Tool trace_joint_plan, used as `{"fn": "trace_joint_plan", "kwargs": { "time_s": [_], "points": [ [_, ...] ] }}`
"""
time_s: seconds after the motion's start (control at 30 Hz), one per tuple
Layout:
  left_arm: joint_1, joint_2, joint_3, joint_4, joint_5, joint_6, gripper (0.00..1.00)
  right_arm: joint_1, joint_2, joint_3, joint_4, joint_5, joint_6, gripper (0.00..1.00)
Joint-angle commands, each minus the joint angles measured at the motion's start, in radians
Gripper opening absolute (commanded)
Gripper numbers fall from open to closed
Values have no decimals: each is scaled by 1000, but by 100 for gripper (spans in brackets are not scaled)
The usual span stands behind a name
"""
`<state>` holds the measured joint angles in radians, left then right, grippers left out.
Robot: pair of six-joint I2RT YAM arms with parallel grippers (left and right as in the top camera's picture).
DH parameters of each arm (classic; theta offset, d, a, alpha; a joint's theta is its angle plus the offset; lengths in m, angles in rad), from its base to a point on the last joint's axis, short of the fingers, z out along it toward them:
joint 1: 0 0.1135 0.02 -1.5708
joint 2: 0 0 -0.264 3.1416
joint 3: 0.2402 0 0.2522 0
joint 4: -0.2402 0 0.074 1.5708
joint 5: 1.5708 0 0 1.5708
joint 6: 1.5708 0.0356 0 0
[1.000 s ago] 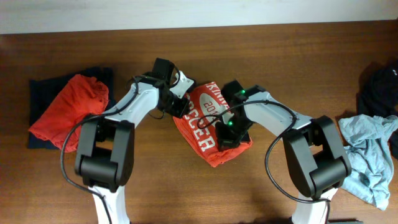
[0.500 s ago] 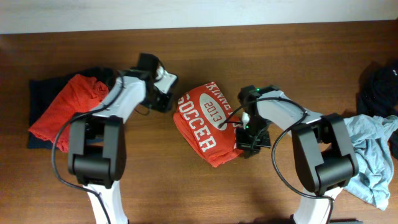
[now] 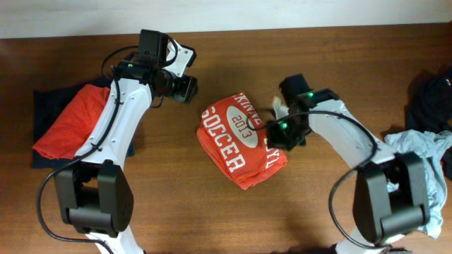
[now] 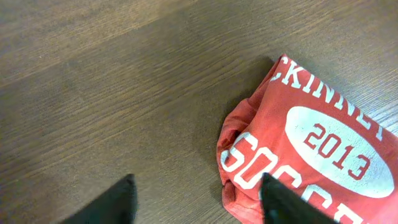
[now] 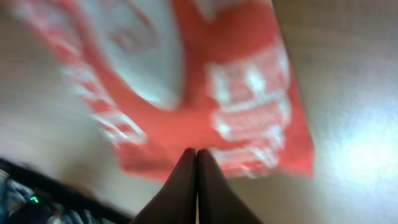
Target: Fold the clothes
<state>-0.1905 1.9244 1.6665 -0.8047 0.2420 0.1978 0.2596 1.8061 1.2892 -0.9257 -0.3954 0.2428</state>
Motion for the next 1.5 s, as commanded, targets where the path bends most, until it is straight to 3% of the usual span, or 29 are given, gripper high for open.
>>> {"fn": "trace_joint_plan", "kwargs": {
  "time_s": [0.0, 0.17, 0.4, 0.63, 0.83, 0.93, 1.07, 1.17, 1.33, 1.47],
  "points": [
    [3, -40, 26, -3, 4, -6, 75, 3, -6, 9, 90, -106, -25, 4],
    [4, -105, 63, -4, 3, -6, 83, 50, 101, 5, 185, -76, 87, 4],
    [4, -135, 66, -13, -4, -6, 86, 103, 213, 5, 45, -41, 134, 4],
    [4, -135, 66, -24, -4, -6, 86, 32, 213, 15, -99, 483, 120, 4],
    [4, -135, 66, -24, -4, -6, 86, -10, 213, 18, 38, 770, 106, 4],
    [4, -135, 66, -28, -4, -6, 86, -23, 213, 24, 152, 824, 105, 4],
    [3, -135, 66, -48, -3, -6, 87, -27, 209, 91, 159, 782, 101, 4],
    [1, -115, 66, -74, 14, -7, 87, -25, 190, 200, 55, 672, 94, 4],
    [1, -37, 66, -89, 220, -7, 87, -25, 178, 328, -81, 416, 90, 4],
    [-4, 57, 66, -80, 404, -11, 87, -27, 179, 341, -89, 214, 72, 4]
  ]
}}
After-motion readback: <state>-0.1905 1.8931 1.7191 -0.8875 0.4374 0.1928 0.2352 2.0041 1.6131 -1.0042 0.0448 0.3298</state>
